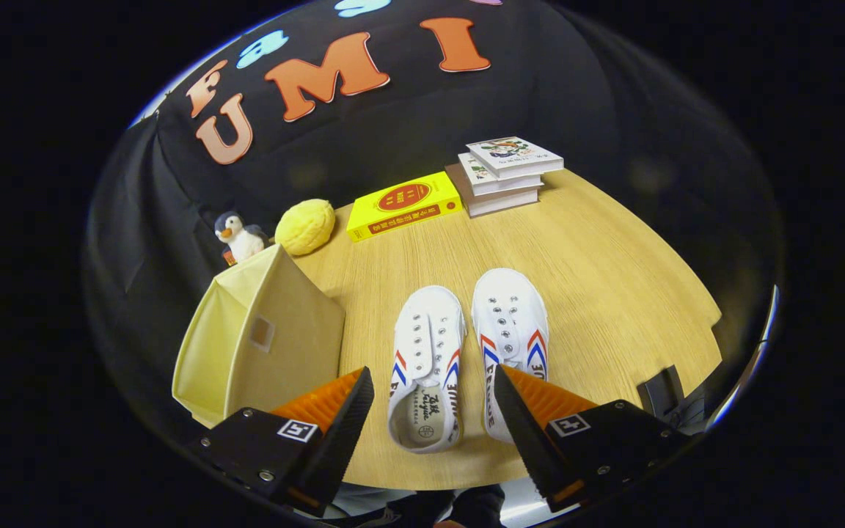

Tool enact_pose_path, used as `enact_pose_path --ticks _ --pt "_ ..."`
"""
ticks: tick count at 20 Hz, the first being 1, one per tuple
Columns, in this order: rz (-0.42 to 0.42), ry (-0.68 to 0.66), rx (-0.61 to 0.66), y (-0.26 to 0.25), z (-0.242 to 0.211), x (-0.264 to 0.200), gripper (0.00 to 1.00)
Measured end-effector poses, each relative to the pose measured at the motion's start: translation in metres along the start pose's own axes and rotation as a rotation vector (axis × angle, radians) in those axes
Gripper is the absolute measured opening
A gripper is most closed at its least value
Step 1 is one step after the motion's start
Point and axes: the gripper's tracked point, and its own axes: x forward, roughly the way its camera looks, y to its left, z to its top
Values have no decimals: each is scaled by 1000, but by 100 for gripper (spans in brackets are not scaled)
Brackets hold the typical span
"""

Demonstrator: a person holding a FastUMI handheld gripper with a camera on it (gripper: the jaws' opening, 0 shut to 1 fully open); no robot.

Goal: Open the storage box then place both shoes into the box .Put the left shoe in first, then the right shoe, with the right side of both shoes facing outward in a uniform manner.

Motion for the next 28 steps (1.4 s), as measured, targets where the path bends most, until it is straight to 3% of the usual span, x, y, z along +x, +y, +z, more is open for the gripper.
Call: enact_pose_path --ticks 6,8,13,19,22,24,26,27,28 --pt "-14 98 -97 -7 -28 27 92" --pt "-7 108 -125 0 -25 38 85" --pt "-67 197 -239 -6 -45 64 51" --pt "8 237 -149 -5 -49 73 24" --pt "69 272 -81 -3 -54 75 21" --pt "94 229 -77 -3 -50 78 21" --pt "106 180 -24 -6 -46 78 11" --pt "113 172 6 -6 -46 76 1" --pt "119 165 11 -5 -46 76 0"
